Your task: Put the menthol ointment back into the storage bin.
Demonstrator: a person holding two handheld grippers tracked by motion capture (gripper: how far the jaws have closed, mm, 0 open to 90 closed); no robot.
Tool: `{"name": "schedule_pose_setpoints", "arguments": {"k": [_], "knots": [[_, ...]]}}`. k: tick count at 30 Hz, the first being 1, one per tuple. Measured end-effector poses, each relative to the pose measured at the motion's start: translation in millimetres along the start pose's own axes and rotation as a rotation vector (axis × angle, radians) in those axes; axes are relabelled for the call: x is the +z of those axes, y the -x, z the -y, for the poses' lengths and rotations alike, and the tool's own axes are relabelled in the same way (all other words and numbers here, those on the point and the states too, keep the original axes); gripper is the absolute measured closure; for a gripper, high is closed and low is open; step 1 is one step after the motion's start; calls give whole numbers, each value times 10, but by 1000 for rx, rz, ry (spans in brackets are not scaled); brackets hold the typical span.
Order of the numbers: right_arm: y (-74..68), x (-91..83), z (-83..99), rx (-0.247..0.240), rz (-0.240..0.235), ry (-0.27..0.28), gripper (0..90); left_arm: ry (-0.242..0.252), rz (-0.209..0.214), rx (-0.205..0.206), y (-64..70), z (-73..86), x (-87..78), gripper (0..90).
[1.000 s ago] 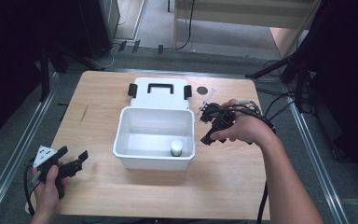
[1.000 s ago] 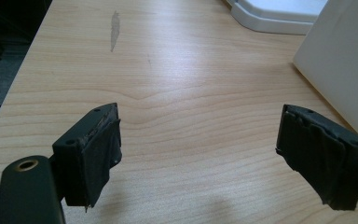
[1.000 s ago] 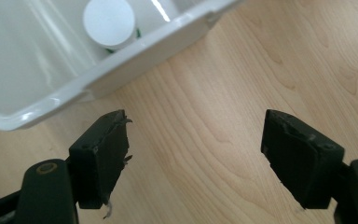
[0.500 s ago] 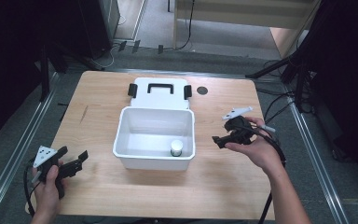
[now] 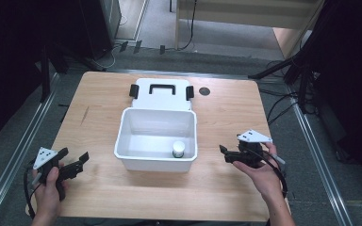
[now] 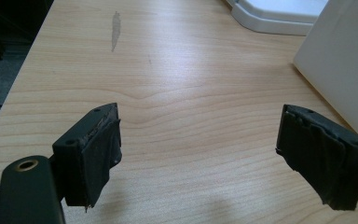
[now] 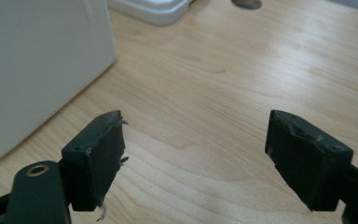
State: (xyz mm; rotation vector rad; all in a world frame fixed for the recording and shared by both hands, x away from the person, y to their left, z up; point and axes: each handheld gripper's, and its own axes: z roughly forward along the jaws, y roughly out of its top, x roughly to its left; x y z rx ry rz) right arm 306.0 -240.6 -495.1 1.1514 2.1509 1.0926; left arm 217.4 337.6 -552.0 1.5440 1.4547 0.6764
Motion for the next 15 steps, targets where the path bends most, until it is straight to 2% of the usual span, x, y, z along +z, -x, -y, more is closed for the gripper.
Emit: {"name": "schedule_pose_setpoints", "arguments": {"k": [1,2,3,7,15], "knots": [[0,0,0,0,0,0,205,0,0,0,0,0,0,143],[11,-41,71,15,7,49,205,1,0,-1,1,0,1,143],[11,-41,71,15,7,49,205,1,0,-1,1,0,1,143],[47,-125,261,67,19,124,205,2,-1,-3,2,0,-1,143],[153,-237,552,129,23,163,212,-1,0,-6,-1,-1,-2,143]]}}
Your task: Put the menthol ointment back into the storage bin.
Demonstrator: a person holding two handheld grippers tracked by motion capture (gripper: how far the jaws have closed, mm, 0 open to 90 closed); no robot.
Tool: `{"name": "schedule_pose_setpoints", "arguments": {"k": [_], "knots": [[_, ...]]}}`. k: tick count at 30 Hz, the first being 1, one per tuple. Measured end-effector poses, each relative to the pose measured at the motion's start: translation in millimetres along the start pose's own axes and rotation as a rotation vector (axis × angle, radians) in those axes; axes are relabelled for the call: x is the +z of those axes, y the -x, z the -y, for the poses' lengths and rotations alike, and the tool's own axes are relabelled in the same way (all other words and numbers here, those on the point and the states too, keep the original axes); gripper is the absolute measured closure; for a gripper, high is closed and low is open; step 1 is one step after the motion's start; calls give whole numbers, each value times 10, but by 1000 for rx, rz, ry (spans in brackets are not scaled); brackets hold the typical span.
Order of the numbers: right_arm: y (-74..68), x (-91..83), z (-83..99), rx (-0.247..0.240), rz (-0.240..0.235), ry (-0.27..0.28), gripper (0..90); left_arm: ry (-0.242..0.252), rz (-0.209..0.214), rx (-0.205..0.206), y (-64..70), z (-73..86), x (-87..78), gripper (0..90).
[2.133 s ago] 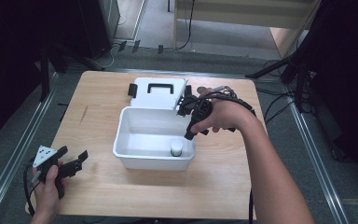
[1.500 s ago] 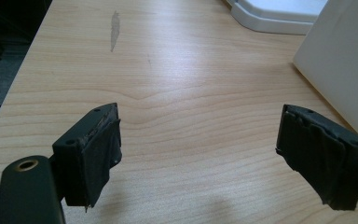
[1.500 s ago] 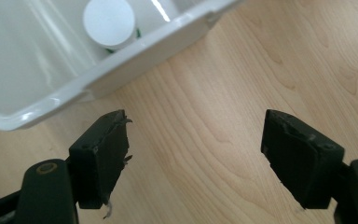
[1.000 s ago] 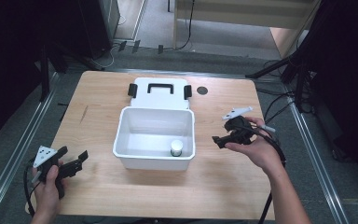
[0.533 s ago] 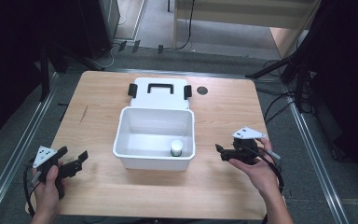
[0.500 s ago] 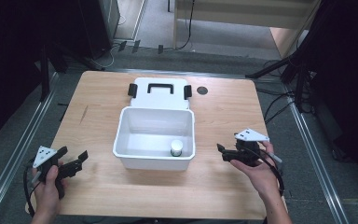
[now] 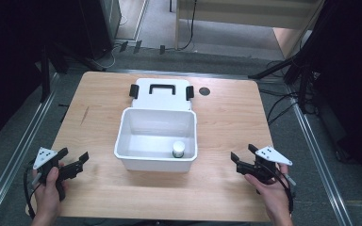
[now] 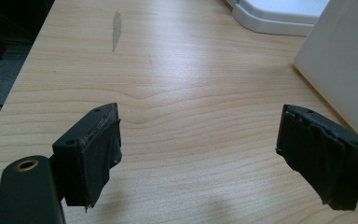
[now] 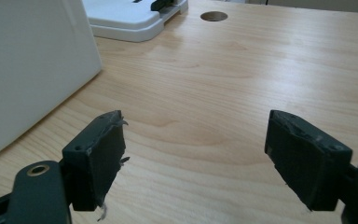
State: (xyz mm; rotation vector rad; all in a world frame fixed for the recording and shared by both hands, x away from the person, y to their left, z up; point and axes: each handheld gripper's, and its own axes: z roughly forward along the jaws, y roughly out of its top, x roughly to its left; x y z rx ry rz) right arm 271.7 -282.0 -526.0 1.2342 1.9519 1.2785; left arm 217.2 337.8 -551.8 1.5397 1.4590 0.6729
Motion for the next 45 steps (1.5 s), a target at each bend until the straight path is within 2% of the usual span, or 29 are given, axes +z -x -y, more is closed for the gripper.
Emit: {"name": "schedule_pose_setpoints", "arguments": {"k": [7,16,24,35,41,45], "knots": [[99,-132,219,21,15,2,218,4,-3,-3,1,3,-1,143],[224,-323,336,33,45,11,227,4,-2,-3,-2,3,-5,143],[348,-512,440,71,70,29,246,6,-5,-4,-3,4,-6,143],[403,-689,523,121,75,64,258,5,-4,-6,-4,3,-4,143],[360,-721,541,81,85,46,258,2,-2,-4,-7,-1,3,143],[369,-731,547,89,80,46,259,2,-1,-4,-8,-3,6,143]]}}
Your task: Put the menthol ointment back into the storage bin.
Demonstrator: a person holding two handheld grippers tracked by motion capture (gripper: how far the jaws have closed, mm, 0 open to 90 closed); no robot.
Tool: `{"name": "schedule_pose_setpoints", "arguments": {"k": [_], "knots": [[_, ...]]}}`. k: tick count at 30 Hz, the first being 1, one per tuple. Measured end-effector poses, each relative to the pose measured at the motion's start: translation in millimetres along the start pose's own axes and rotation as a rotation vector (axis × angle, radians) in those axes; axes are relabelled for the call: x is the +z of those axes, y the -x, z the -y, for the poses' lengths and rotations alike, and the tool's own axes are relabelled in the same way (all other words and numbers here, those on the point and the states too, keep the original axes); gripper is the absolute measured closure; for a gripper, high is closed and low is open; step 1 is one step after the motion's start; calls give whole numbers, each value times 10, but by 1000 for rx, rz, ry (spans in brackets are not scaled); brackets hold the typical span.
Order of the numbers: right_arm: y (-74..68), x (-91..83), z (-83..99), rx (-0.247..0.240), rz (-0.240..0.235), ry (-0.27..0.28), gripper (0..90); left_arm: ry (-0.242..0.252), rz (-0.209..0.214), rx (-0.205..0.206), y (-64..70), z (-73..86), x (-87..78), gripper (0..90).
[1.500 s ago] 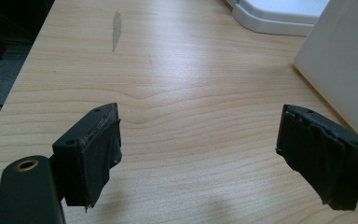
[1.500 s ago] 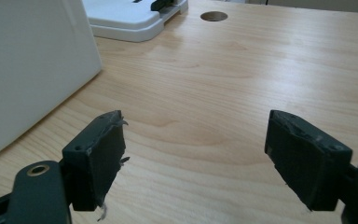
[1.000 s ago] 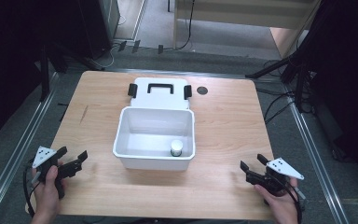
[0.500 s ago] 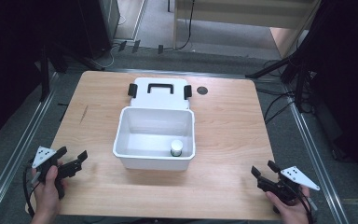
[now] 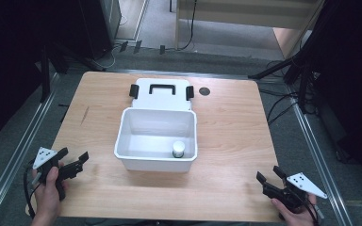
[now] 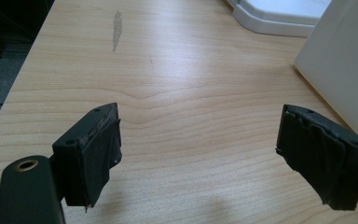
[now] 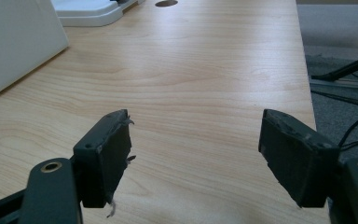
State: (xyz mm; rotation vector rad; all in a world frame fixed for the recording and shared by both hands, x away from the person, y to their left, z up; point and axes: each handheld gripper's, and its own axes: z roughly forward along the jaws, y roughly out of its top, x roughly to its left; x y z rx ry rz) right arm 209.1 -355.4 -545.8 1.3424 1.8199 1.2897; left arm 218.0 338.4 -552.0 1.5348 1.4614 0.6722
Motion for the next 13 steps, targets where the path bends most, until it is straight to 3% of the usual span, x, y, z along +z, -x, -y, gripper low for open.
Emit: {"name": "schedule_pose_setpoints", "arguments": {"k": [13], "knots": [[9,2,-1,11,-4,-10,263,-4,-1,-1,-5,-7,14,143]]}}
